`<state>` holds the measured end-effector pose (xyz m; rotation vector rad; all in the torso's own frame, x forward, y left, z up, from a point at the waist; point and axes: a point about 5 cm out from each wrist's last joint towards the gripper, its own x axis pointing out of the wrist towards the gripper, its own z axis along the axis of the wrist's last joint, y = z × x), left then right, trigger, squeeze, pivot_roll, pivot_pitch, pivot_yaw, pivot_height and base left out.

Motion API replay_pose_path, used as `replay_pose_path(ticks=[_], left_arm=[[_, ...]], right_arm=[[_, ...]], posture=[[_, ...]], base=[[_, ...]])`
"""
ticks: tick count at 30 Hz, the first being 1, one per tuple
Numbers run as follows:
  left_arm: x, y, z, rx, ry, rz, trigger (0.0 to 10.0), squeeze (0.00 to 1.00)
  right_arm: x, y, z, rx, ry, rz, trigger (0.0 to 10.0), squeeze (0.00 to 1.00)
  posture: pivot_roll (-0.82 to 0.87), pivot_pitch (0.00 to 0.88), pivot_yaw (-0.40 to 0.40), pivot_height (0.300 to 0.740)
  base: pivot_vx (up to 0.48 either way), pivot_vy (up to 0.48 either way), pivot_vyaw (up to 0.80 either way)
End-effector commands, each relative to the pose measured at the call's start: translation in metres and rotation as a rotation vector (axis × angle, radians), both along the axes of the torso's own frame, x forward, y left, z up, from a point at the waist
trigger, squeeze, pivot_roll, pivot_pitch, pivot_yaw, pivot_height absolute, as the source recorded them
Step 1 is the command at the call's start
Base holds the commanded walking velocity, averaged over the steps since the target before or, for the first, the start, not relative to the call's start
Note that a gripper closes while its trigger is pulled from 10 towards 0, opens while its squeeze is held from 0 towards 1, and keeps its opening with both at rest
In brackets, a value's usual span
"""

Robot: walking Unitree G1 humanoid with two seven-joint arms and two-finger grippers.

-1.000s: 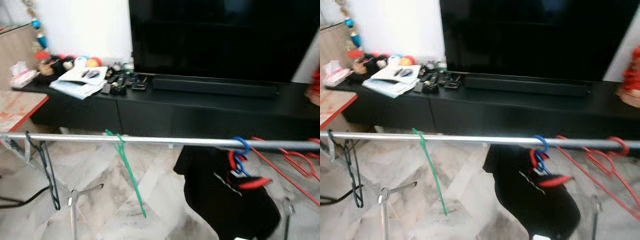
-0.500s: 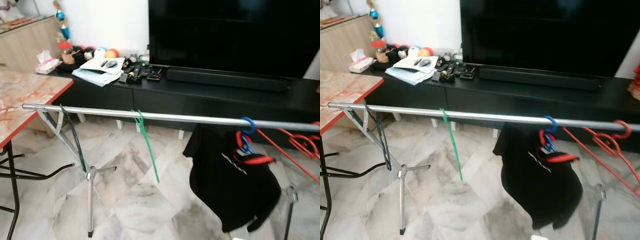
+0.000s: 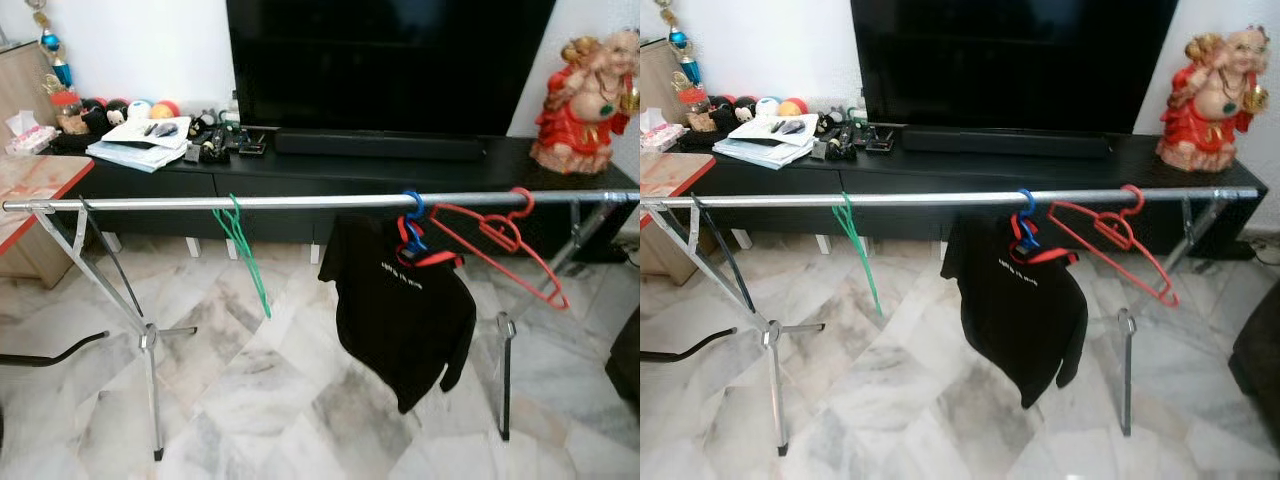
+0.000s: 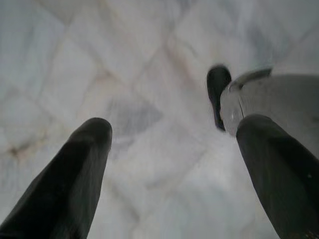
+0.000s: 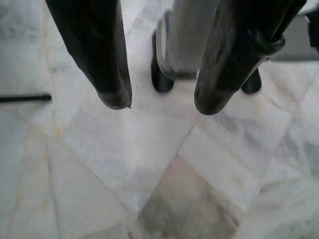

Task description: Hang hanger

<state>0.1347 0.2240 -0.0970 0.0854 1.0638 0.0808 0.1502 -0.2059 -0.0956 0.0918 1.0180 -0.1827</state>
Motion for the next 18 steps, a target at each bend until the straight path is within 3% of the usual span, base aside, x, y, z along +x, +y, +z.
replay_pose_path(ticks=[1,13,18], left_arm=[[-0.001,0.0,-0.001,0.012,0.014,-0.013,10.0,0.0],[0.007,-0.037,-0.005,-0.029,0.013,-0.045,10.0,0.0],[0.007,-0.04,-0.005,-0.028,0.014,-0.045,10.0,0.0]], right_arm=[[0.004,0.003,0.001,0.005,-0.006,0.012,10.0,0.0],[0.004,0.003,0.001,0.0,0.002,0.02,10.0,0.0],[0.003,0.003,0.001,-0.001,0.004,0.02,10.0,0.0]], posture=[[-0.03,0.03,0.025,0.74],[-0.03,0.021,0.031,0.74],[-0.03,0.019,0.034,0.74]], base=[[0.0,0.0,-0.48],[0.0,0.0,-0.76],[0.0,0.0,-0.76]])
